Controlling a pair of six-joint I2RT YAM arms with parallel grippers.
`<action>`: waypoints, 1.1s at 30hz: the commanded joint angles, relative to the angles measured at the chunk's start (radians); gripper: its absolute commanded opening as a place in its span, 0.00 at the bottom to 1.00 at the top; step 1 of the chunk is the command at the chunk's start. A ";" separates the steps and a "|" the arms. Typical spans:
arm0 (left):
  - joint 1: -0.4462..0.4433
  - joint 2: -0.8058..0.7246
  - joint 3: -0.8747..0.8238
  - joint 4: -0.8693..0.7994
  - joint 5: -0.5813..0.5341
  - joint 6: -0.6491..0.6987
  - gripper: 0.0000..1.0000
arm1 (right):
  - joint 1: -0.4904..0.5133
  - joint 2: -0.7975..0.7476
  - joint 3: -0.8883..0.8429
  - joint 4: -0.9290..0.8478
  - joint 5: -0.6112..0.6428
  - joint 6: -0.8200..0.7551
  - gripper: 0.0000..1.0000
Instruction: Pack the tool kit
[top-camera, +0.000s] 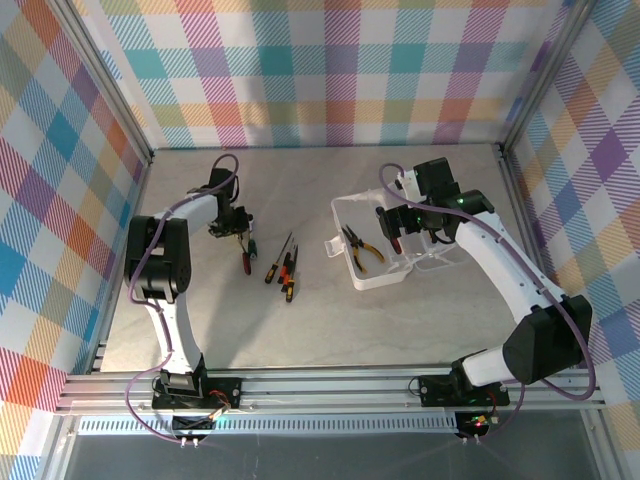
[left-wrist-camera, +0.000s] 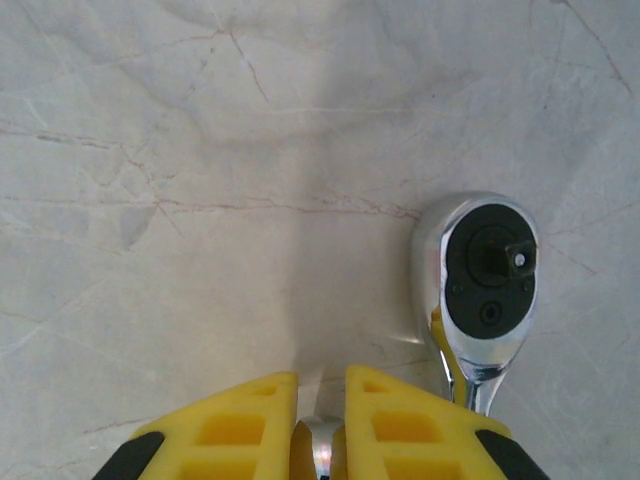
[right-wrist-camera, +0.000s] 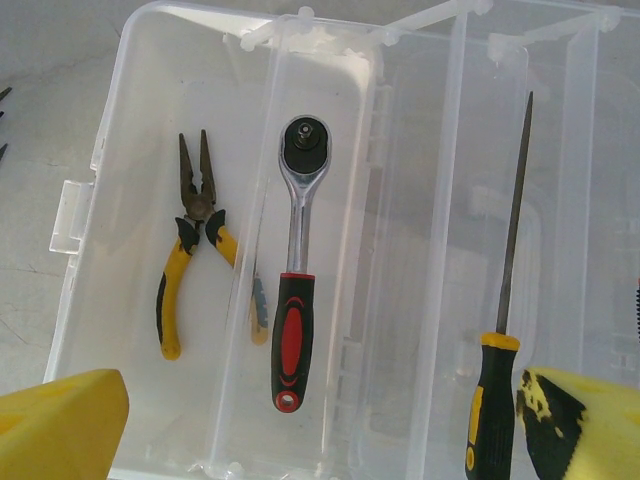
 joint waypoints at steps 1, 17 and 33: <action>0.007 -0.035 -0.034 -0.072 0.001 0.024 0.00 | 0.009 0.001 0.014 -0.005 -0.020 0.010 0.99; -0.019 -0.367 -0.045 -0.130 0.272 -0.009 0.00 | 0.093 -0.024 0.026 0.050 -0.230 0.038 0.99; -0.230 -0.472 -0.043 0.138 0.502 -0.224 0.00 | 0.351 0.207 0.054 0.411 -0.423 0.294 0.90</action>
